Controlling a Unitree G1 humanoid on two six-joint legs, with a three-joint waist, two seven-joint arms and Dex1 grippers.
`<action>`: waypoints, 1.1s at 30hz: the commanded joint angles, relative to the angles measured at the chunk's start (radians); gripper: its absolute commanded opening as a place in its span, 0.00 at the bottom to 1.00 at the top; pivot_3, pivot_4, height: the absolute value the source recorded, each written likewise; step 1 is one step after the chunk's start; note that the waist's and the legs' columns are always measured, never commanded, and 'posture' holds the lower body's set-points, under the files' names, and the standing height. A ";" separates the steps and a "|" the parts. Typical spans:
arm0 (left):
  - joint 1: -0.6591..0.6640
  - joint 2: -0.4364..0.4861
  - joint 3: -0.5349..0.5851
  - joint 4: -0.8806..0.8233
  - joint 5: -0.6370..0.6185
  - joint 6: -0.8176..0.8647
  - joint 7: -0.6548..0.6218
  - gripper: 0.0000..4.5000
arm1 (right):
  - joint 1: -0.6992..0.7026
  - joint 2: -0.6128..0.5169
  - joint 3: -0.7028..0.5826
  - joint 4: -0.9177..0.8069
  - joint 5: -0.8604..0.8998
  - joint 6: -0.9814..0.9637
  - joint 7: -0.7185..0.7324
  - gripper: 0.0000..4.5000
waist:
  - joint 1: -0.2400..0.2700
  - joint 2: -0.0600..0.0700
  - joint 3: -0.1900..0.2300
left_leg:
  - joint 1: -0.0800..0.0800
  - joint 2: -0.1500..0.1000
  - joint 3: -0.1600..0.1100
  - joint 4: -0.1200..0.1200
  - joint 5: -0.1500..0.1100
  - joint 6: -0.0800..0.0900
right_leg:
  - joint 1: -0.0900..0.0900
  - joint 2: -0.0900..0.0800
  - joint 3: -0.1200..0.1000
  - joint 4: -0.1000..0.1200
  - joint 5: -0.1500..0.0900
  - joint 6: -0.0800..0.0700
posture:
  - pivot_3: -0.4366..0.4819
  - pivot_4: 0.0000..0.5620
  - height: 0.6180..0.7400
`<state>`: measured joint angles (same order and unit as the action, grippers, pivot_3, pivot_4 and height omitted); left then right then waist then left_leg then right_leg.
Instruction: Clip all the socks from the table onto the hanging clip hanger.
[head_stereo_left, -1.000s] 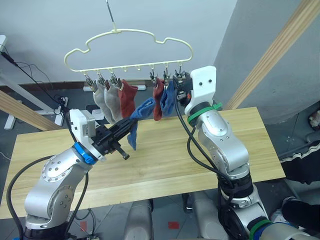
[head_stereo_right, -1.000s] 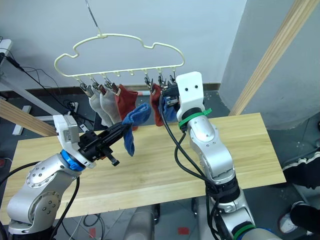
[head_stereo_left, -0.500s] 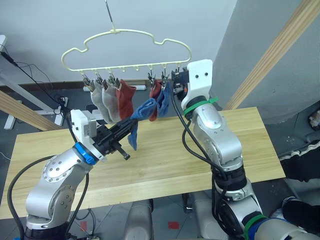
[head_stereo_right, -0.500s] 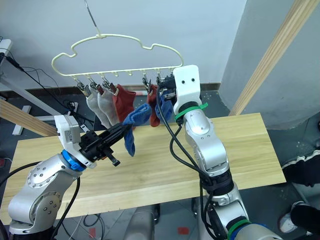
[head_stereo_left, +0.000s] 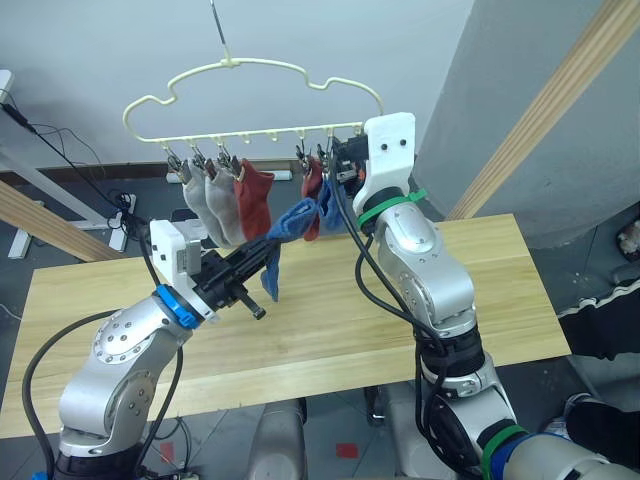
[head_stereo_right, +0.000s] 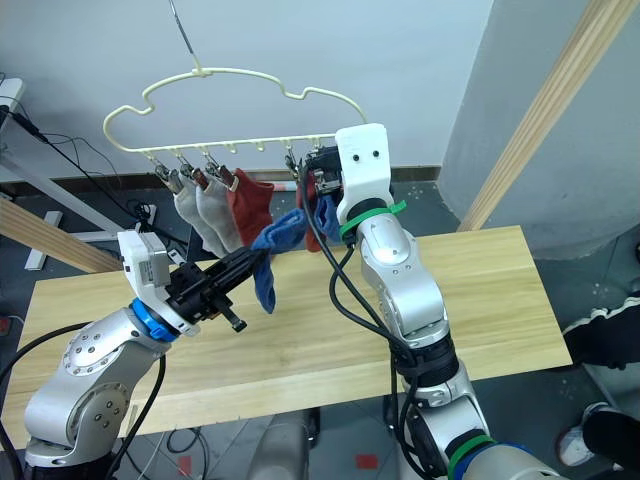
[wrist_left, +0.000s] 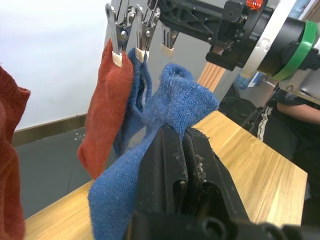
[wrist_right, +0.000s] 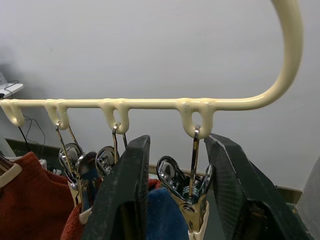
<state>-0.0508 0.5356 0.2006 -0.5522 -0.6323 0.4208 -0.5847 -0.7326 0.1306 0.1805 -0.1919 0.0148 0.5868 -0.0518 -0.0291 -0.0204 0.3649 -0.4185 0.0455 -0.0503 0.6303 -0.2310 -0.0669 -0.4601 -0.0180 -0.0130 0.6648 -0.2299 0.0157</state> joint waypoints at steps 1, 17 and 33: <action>0.000 -0.002 0.002 -0.046 0.006 -0.024 0.004 0.00 | -0.028 0.035 0.001 -0.026 0.006 -0.029 0.004 0.40 | 0.000 0.000 0.000 | 0.000 0.000 0.000 0.000 0.000 0.000 | 0.000 0.000 0.000 0.000 0.000 0.000 | 0.53 0.68 1.00; -0.005 -0.005 -0.001 -0.043 0.005 -0.024 0.005 0.00 | -0.027 0.051 -0.042 -0.003 0.054 -0.009 -0.024 0.07 | 0.000 0.000 0.000 | 0.000 0.000 0.000 0.000 0.000 0.000 | 0.000 0.000 0.000 0.000 0.000 0.000 | 0.53 0.67 1.00; -0.078 -0.017 -0.059 0.046 0.028 -0.032 -0.041 0.00 | -0.098 -0.220 -0.350 -0.104 0.598 0.430 0.353 0.07 | 0.001 0.000 0.000 | 0.001 -0.001 0.000 0.001 0.000 0.000 | 0.002 0.000 0.000 0.000 0.001 -0.001 | 0.46 0.65 1.00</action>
<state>-0.1185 0.5258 0.1541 -0.4893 -0.6109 0.4183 -0.6133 -0.7920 -0.0811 -0.1159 -0.2643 0.5160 0.9477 0.2784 -0.0282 -0.0204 0.3650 -0.4180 0.0449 -0.0504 0.6314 -0.2312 -0.0666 -0.4583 -0.0180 -0.0134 0.6649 -0.2288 0.0141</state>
